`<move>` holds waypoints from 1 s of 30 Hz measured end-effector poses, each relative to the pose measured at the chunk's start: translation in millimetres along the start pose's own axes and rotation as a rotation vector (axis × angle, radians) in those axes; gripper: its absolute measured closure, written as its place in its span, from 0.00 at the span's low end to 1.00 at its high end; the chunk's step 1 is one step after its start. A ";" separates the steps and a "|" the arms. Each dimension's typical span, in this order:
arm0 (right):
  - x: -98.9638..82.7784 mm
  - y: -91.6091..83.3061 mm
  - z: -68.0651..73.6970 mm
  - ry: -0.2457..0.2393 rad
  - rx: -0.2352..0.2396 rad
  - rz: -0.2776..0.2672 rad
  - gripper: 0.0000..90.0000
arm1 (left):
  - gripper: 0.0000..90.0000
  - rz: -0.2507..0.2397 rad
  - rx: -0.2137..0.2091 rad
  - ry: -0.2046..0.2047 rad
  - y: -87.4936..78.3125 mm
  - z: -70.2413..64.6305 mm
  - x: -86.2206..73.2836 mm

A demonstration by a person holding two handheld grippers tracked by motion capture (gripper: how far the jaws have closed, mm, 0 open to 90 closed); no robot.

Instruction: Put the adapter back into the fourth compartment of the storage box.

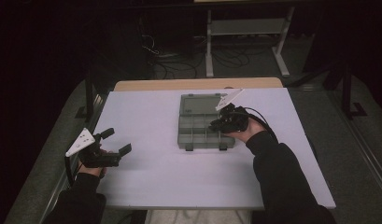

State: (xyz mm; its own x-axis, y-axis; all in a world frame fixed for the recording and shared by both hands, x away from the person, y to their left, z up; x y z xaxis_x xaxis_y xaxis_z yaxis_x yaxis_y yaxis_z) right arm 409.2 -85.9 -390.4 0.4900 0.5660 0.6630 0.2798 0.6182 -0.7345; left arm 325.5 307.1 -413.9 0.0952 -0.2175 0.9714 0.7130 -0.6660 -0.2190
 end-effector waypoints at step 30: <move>-8.3 -4.0 -46.0 0.117 -0.090 -0.027 0.84 | 0.00 0.000 0.003 -0.005 -0.4 0.6 -0.5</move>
Point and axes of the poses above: each handheld gripper's, and its own axes: y roughly forward along the jaws, x roughly out of its top, z roughly to its left, the point moved 4 cm from there along y, roughly forward along the jaws, and after that the axes turned 10 degrees about y, right-handed, at the moved point
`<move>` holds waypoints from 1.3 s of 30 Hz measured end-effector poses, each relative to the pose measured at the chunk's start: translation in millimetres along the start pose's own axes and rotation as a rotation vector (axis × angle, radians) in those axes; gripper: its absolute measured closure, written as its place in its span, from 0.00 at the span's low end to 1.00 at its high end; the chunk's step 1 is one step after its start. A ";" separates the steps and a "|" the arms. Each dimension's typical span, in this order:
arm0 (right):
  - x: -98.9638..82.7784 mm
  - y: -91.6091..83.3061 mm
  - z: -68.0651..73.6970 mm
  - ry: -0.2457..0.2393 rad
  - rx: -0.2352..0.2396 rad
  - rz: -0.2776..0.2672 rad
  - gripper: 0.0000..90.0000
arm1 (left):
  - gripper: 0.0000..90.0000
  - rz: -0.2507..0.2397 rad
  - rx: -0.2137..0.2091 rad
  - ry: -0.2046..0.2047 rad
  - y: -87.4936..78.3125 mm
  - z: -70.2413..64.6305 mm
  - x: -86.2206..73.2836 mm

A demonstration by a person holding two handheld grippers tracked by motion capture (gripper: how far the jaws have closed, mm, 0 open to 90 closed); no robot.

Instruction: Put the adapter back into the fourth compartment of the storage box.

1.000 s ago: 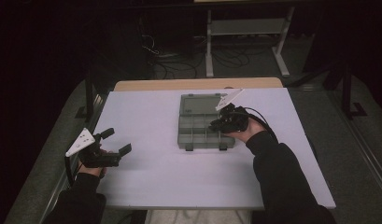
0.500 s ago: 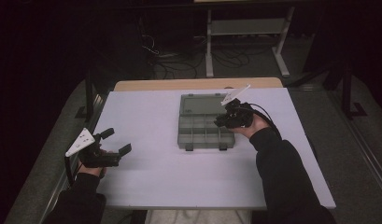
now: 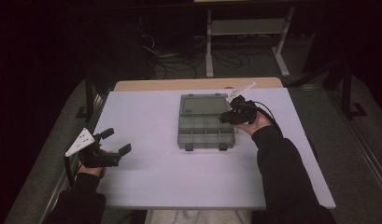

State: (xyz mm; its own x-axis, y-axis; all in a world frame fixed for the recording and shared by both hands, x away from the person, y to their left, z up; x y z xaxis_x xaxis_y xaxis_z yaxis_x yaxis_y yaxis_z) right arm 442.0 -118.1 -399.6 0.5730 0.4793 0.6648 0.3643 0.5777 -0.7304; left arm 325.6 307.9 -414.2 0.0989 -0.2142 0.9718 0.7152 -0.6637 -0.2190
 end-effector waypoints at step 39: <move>-14.0 37.2 -34.0 0.071 -0.061 0.088 0.83 | 0.00 0.002 -0.005 0.001 0.2 0.4 -0.4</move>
Point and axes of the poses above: each handheld gripper's, and its own axes: y roughly forward along the jaws, x roughly out of its top, z roughly to its left, the point moved 4 cm from there along y, roughly forward along the jaws, and after that the axes turned 10 degrees about y, right-handed, at the moved point
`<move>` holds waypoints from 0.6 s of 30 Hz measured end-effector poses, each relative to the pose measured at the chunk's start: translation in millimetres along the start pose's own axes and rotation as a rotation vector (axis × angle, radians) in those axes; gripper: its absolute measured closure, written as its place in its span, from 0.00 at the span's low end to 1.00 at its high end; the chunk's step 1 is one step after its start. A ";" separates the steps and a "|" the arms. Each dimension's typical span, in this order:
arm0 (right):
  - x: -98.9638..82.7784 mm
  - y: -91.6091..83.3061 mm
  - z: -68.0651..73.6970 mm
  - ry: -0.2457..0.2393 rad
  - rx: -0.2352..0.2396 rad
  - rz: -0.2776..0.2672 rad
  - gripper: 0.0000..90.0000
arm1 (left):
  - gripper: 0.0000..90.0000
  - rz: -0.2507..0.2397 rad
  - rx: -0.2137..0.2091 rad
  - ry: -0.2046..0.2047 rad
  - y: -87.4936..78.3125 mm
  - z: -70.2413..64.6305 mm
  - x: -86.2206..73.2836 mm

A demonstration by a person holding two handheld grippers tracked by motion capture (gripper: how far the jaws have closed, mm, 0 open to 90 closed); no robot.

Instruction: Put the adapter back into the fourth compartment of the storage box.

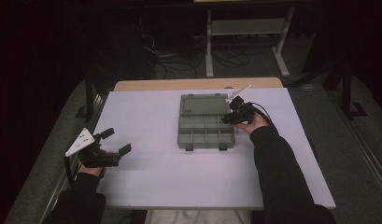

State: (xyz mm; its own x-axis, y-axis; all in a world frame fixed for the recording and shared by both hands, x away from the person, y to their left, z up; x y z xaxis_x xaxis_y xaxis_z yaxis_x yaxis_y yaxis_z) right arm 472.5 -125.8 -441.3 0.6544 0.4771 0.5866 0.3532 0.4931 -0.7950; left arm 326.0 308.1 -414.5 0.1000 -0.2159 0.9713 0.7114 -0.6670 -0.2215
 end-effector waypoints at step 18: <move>-0.5 -0.7 -1.2 0.012 0.015 -0.008 0.74 | 0.00 0.004 -0.003 -0.004 0.6 -0.2 -0.5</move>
Point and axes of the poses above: each handheld gripper's, and its own axes: y roughly forward along the jaws, x roughly out of its top, z roughly to its left, the point moved 4 cm from there along y, roughly forward along the jaws, and after that the axes turned 10 degrees about y, right-handed, at the moved point
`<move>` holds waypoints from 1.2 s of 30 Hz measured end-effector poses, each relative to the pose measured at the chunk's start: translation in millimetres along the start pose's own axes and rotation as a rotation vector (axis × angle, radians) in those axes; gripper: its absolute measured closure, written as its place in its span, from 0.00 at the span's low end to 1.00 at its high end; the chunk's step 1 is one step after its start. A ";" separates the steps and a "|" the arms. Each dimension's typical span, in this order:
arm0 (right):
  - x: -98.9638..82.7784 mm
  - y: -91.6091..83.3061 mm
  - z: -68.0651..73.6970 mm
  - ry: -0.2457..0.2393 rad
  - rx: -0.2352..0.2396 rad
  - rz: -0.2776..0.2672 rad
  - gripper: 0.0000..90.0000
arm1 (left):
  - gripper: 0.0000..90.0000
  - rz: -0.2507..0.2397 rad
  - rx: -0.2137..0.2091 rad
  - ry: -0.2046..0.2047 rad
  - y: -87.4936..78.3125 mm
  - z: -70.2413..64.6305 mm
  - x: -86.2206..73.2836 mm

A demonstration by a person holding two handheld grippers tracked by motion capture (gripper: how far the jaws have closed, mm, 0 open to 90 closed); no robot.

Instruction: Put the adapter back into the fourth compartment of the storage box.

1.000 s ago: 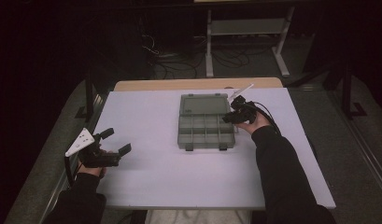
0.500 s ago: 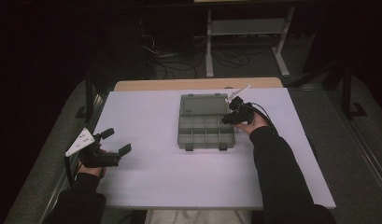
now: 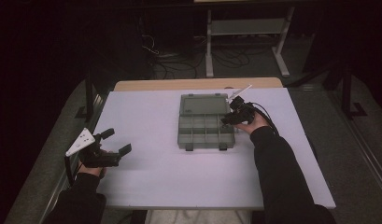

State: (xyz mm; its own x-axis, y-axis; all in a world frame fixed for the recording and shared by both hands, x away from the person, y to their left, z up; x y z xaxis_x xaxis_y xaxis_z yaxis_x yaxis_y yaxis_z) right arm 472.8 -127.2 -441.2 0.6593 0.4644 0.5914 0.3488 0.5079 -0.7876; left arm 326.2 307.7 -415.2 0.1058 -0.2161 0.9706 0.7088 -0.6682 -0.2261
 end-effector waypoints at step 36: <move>-8.6 -46.9 7.0 0.059 0.002 -0.134 0.01 | 0.00 -0.006 -0.003 -0.002 0.5 -0.6 0.7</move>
State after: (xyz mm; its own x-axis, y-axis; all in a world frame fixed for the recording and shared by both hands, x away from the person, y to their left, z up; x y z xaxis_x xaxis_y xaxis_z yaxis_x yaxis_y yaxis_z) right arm 446.1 -149.9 -408.2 0.6448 0.3486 0.6802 0.4354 0.5639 -0.7017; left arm 326.2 306.8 -414.6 0.1031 -0.2108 0.9721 0.7070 -0.6719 -0.2207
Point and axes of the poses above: each handheld gripper's, and its own axes: y roughly forward along the jaws, x roughly out of its top, z roughly to its left, the point moved 4 cm from there along y, roughly forward along the jaws, and after that the axes turned 10 degrees about y, right-handed, at the moved point
